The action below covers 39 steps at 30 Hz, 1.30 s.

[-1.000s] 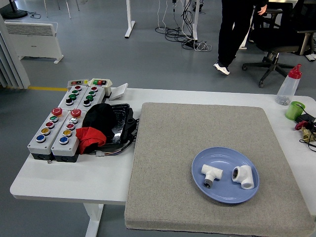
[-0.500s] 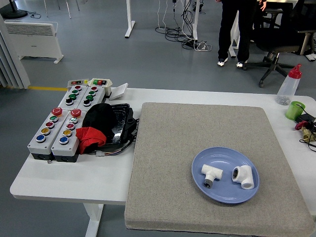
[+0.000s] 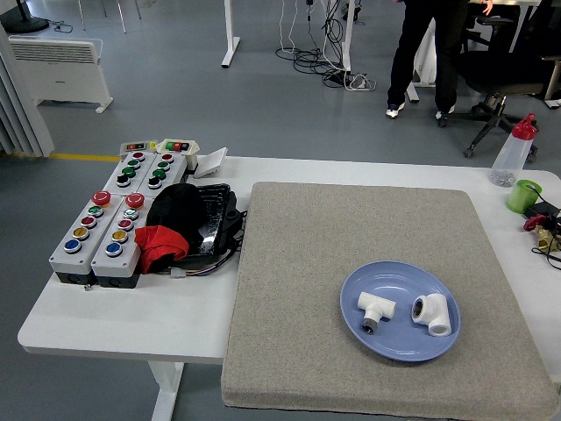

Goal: Pick pipe place plate twice

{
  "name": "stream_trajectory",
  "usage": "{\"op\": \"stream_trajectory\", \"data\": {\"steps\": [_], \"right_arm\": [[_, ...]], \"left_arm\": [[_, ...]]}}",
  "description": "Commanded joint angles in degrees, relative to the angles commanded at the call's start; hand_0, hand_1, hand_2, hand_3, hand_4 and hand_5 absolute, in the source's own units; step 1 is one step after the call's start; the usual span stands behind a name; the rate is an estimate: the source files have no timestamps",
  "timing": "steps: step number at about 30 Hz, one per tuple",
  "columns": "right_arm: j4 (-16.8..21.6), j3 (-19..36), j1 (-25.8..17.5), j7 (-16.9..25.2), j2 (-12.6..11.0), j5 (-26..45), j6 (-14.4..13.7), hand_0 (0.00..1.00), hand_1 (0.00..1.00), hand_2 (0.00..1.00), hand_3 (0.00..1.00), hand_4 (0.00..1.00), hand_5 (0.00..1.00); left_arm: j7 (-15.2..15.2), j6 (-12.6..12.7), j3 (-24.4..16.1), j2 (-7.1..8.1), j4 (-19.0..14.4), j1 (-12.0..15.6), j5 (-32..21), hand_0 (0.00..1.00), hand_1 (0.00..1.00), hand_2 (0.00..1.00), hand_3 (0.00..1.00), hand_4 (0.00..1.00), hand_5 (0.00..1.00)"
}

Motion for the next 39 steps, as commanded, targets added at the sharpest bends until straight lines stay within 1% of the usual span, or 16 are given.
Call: {"op": "stream_trajectory", "data": {"steps": [1, 2, 4, 6, 14, 23, 30, 32, 39], "right_arm": [[0.0, 0.1, 0.0, -0.3, 0.0, 0.1, 0.3, 0.774, 0.735, 0.778, 0.760, 0.499, 0.610], [0.1, 0.1, 0.0, -0.5, 0.0, 0.4, 0.6, 0.774, 0.735, 0.778, 0.760, 0.499, 0.610], [0.3, 0.8, -0.1, -2.1, -0.1, 2.1, 2.7, 0.774, 0.735, 0.778, 0.760, 0.499, 0.610], [0.5, 1.2, -0.2, -3.0, -0.2, 3.6, 4.1, 0.774, 0.735, 0.778, 0.760, 0.499, 0.610], [0.7, 1.9, -0.5, -4.8, -0.2, 4.8, 6.2, 0.768, 0.724, 0.763, 0.749, 0.496, 0.615], [0.7, 2.2, -0.5, -5.6, -0.1, 4.1, 7.1, 0.765, 0.715, 0.759, 0.740, 0.493, 0.628], [0.5, 1.4, -0.6, -6.0, -0.1, 3.9, 7.1, 0.762, 0.712, 0.756, 0.740, 0.495, 0.629], [0.6, 1.0, -0.9, -6.2, -0.2, 3.8, 7.1, 0.760, 0.713, 0.752, 0.736, 0.485, 0.649], [0.7, 0.7, -1.0, -6.1, -0.2, 3.7, 7.0, 0.759, 0.711, 0.750, 0.733, 0.484, 0.652]], "left_arm": [[0.0, 0.0, 0.0, 0.00, 0.0, 0.0, 0.0, 0.631, 0.604, 0.635, 0.703, 0.627, 0.998], [0.0, 0.0, -0.1, 0.00, 0.0, 0.0, 0.1, 0.631, 0.604, 0.635, 0.703, 0.627, 0.998], [0.1, 0.1, -0.3, 0.00, 0.0, 0.0, 0.3, 0.631, 0.604, 0.635, 0.703, 0.627, 0.998], [0.1, 0.1, -0.3, 0.00, 0.0, 0.1, 0.3, 0.631, 0.604, 0.635, 0.703, 0.627, 0.998], [-0.1, 0.0, 0.3, 0.00, 0.0, -0.1, -0.6, 0.631, 0.604, 0.635, 0.703, 0.626, 0.998], [-0.2, -0.2, 0.6, 0.00, 0.1, -0.5, -1.0, 0.632, 0.604, 0.635, 0.701, 0.625, 0.998], [-0.1, -0.1, 0.2, 0.00, 0.1, -0.1, -0.5, 0.631, 0.604, 0.635, 0.701, 0.625, 0.998], [-0.2, -0.1, 0.2, 0.00, 0.1, 0.1, -0.6, 0.631, 0.604, 0.633, 0.701, 0.625, 0.998], [-0.6, -0.2, 0.7, 0.00, 0.2, 0.3, -1.4, 0.631, 0.604, 0.634, 0.702, 0.625, 0.998]]}}
